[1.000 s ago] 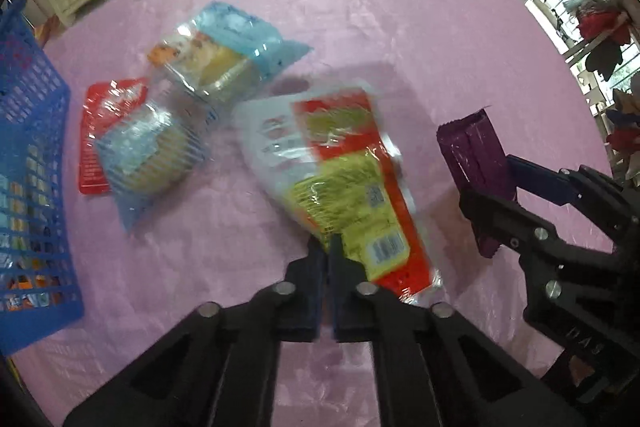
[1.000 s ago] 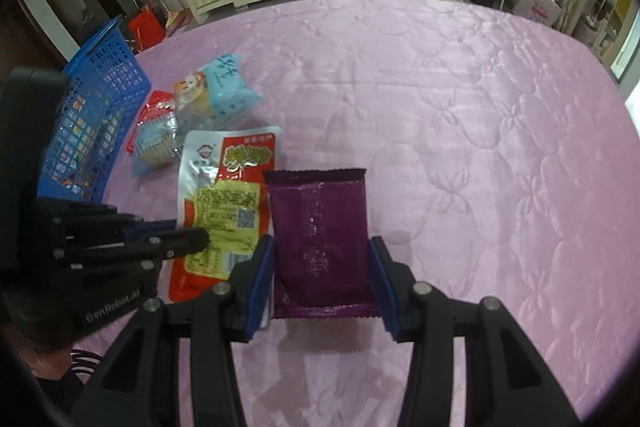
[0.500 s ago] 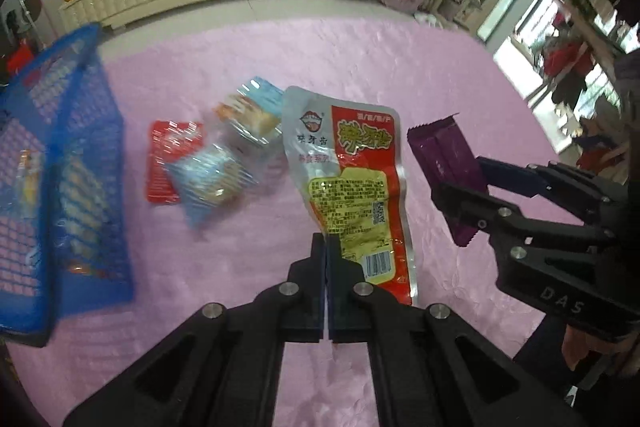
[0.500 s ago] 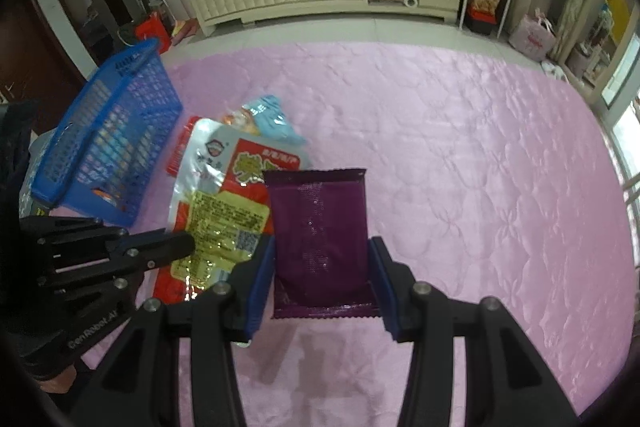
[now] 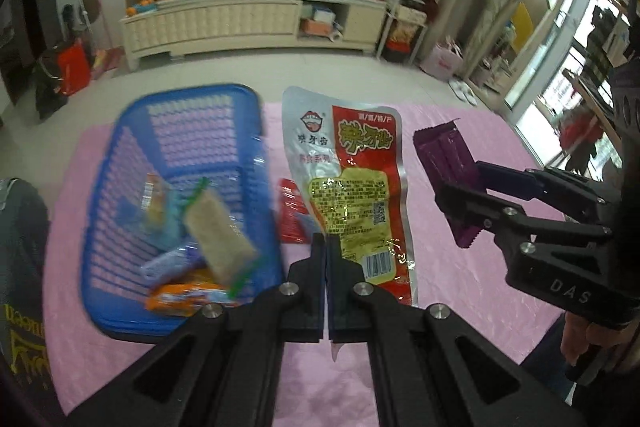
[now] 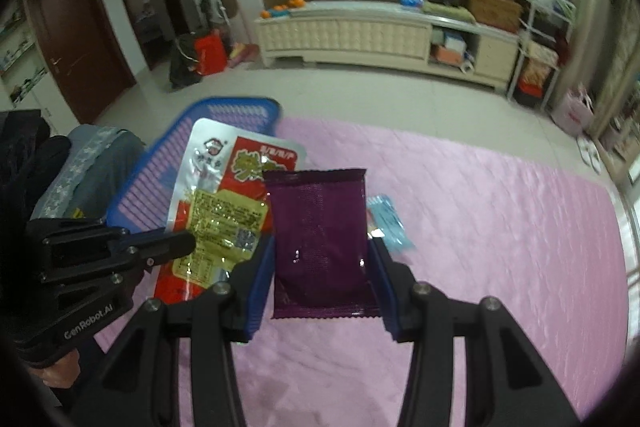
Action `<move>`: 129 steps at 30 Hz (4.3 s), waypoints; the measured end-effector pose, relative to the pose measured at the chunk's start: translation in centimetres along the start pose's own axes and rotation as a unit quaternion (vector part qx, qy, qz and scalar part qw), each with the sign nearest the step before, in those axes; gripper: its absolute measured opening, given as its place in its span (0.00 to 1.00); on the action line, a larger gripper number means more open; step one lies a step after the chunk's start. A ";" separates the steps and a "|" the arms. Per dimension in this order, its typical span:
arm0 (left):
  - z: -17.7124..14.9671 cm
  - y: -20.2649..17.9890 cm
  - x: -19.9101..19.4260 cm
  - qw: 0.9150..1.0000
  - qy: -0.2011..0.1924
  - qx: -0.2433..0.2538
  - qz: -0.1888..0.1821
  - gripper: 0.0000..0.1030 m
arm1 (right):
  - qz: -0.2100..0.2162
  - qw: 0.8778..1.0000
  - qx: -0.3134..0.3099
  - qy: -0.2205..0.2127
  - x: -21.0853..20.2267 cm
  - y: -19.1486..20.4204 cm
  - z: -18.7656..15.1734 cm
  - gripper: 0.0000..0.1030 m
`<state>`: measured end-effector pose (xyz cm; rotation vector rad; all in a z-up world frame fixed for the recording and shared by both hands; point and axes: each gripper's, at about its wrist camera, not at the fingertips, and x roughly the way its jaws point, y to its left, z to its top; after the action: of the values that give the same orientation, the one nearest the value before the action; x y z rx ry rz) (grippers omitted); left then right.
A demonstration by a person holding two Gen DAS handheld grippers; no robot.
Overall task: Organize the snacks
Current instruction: 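Carry the purple bag and red snack pack over the blue basket, then open the left gripper to drop the red pack while the right gripper holds the purple bag over the basket, then open the right gripper to drop the purple bag into the basket, then move both grippers from the basket to the remaining snacks on the table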
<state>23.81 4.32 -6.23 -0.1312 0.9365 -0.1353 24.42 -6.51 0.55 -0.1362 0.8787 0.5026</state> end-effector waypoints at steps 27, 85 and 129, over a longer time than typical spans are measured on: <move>3.0 12.3 0.5 0.996 0.020 -0.083 0.030 0.00 | 0.040 0.993 -0.088 0.065 10.5 9.2 5.9 0.50; 1.6 13.2 -2.1 0.993 0.024 -0.083 0.084 0.65 | -0.027 0.991 -0.099 0.088 10.7 11.0 6.5 0.90; 0.6 -9.1 5.3 0.994 0.095 0.036 0.030 0.73 | -0.029 0.996 0.058 0.060 1.3 -10.6 -2.7 0.90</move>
<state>26.88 -5.55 -8.55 -0.0241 1.1219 -0.1274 28.27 -16.18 -3.11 -0.0865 1.0159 0.3923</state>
